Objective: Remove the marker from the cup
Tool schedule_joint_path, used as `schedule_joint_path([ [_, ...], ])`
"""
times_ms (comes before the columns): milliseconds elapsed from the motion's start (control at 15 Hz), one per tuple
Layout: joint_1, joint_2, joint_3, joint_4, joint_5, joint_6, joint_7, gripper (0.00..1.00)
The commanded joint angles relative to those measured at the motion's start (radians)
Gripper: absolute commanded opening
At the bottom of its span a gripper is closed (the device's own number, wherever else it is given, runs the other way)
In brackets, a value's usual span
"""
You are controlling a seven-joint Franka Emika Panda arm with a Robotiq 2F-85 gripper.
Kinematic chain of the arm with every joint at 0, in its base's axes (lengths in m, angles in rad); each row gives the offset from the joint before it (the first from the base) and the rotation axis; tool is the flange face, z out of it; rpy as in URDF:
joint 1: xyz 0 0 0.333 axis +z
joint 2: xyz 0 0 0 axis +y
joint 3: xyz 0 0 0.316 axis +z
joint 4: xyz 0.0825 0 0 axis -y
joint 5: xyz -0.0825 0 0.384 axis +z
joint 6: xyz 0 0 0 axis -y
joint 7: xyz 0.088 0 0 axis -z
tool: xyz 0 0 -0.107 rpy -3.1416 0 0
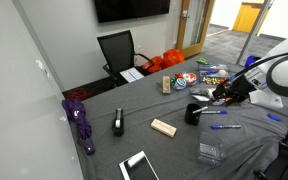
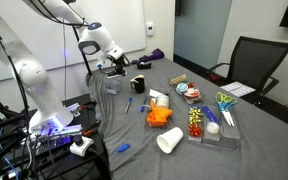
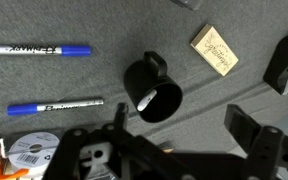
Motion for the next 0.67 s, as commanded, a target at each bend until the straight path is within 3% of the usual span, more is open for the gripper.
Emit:
schedule_joint_path([
  [0, 0.092, 0.061, -0.032, 0.018, 0.143, 0.077, -0.079, 1.0],
  [333, 0.163, 0.112, -0.052, 0.076, 0.302, 0.133, -0.16, 1.0],
  [533, 0.165, 0.152, -0.048, 0.095, 0.314, 0.17, -0.179, 1.0],
  [600, 0.149, 0.099, -0.036, 0.065, 0.281, 0.129, -0.135, 1.0],
])
